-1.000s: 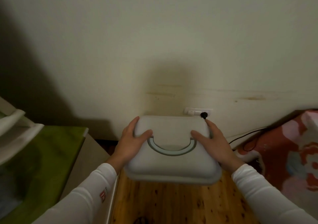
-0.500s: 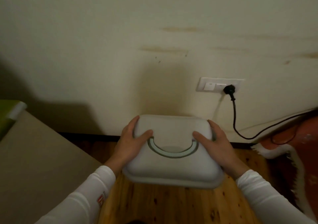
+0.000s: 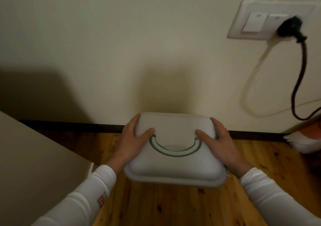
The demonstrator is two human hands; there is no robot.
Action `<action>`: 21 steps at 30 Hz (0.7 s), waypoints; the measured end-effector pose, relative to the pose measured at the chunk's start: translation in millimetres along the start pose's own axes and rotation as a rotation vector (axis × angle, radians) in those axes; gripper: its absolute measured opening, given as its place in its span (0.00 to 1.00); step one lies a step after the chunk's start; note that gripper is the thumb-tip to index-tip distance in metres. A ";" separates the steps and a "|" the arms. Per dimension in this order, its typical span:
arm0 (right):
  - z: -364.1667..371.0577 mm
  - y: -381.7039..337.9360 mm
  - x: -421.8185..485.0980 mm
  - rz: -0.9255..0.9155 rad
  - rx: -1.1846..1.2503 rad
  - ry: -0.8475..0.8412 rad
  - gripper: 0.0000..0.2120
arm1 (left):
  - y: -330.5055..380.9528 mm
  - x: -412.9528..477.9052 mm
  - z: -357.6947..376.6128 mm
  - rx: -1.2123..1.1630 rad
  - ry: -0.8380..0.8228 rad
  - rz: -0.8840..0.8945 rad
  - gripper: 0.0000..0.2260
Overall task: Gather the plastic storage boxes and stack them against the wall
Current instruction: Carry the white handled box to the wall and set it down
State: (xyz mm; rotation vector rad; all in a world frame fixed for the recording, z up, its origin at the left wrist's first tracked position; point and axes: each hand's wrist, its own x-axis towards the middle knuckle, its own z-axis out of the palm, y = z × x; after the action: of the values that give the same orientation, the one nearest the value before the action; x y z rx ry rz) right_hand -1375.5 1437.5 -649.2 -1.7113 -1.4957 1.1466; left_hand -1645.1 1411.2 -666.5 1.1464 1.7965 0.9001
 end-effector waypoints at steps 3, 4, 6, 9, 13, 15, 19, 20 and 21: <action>15.5 25.8 13.6 -0.026 0.008 0.000 0.29 | -28.3 12.1 13.4 0.009 0.011 0.014 0.35; 21.8 35.5 18.9 -0.031 -0.002 -0.002 0.29 | -38.3 16.1 18.0 0.015 0.015 0.013 0.37; 26.9 46.5 25.8 -0.026 -0.007 0.004 0.31 | -47.6 22.0 22.1 0.006 0.016 -0.004 0.40; 40.7 69.4 40.4 -0.031 -0.007 -0.008 0.36 | -70.5 34.7 33.2 0.037 0.051 0.005 0.38; 57.4 96.3 55.8 -0.019 0.008 -0.014 0.40 | -92.6 47.9 46.6 0.028 0.052 0.013 0.34; 62.9 108.7 63.2 -0.022 -0.007 -0.019 0.41 | -103.9 52.4 53.2 0.015 0.051 0.002 0.35; 71.5 130.4 71.9 -0.024 -0.024 -0.009 0.42 | -125.1 61.4 66.9 -0.002 0.046 0.000 0.35; 73.2 135.0 74.7 -0.024 -0.024 -0.003 0.42 | -129.7 63.9 69.7 -0.007 0.044 0.000 0.35; 74.6 138.1 77.5 -0.026 -0.023 0.002 0.41 | -133.7 66.6 72.0 -0.013 0.041 0.000 0.35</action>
State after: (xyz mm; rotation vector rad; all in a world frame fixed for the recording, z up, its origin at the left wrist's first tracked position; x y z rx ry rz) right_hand -1376.7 1477.9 -819.5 -1.7029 -1.5311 1.1179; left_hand -1646.2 1438.7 -830.1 1.1270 1.8212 0.9396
